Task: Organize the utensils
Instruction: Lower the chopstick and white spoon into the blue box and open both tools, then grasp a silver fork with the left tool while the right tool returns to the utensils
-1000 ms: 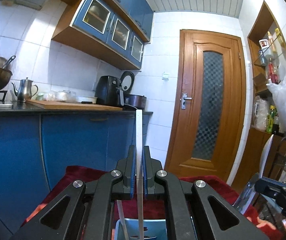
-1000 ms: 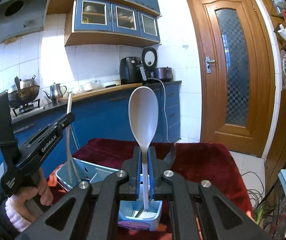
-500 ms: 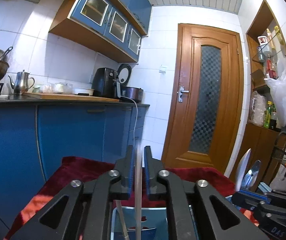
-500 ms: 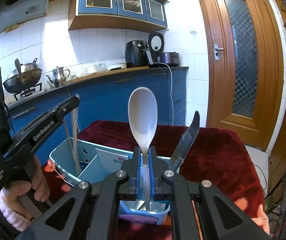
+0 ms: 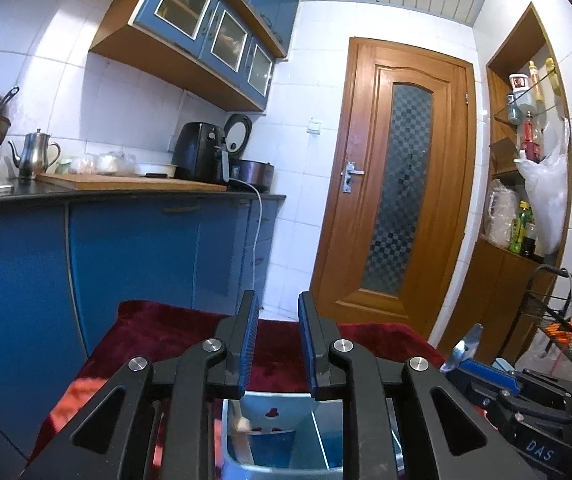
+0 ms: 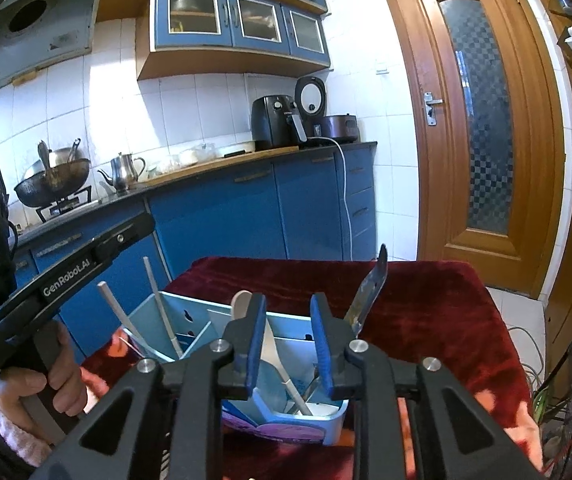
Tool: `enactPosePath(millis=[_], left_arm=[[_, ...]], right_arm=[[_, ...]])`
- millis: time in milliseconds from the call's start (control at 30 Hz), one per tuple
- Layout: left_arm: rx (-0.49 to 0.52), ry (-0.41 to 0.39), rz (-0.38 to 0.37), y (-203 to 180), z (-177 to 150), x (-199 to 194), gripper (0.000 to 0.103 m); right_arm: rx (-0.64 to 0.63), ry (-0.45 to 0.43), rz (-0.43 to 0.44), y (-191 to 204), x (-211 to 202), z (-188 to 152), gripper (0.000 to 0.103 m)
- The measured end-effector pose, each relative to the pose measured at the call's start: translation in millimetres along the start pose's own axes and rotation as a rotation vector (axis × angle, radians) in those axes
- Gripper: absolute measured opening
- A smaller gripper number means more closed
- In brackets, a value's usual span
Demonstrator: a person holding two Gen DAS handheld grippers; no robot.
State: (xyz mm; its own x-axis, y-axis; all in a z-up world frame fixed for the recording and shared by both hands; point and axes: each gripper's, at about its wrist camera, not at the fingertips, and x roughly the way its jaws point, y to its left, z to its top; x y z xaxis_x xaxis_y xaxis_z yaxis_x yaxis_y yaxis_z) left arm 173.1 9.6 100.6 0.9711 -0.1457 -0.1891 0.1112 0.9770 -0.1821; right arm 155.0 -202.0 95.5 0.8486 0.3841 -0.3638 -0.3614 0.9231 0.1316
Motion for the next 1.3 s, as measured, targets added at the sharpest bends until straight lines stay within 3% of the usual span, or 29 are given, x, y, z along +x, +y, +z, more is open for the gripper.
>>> enactPosePath(millis=[700, 1033, 1300], left_arm=[[0.023, 0.18, -0.027, -4, 0, -81, 0.021], [0.045, 0.292, -0.002, 6, -23, -100, 0.021], [0.074, 0.414, 0.011, 14, -48, -98, 0.021]], right_arm=[[0.035, 0.023, 0.002, 20, -72, -11, 0.026], [0.051, 0.114, -0.021, 26, -85, -35, 0.026], [0.049, 0.249, -0.041, 23, -76, -57, 0.026]])
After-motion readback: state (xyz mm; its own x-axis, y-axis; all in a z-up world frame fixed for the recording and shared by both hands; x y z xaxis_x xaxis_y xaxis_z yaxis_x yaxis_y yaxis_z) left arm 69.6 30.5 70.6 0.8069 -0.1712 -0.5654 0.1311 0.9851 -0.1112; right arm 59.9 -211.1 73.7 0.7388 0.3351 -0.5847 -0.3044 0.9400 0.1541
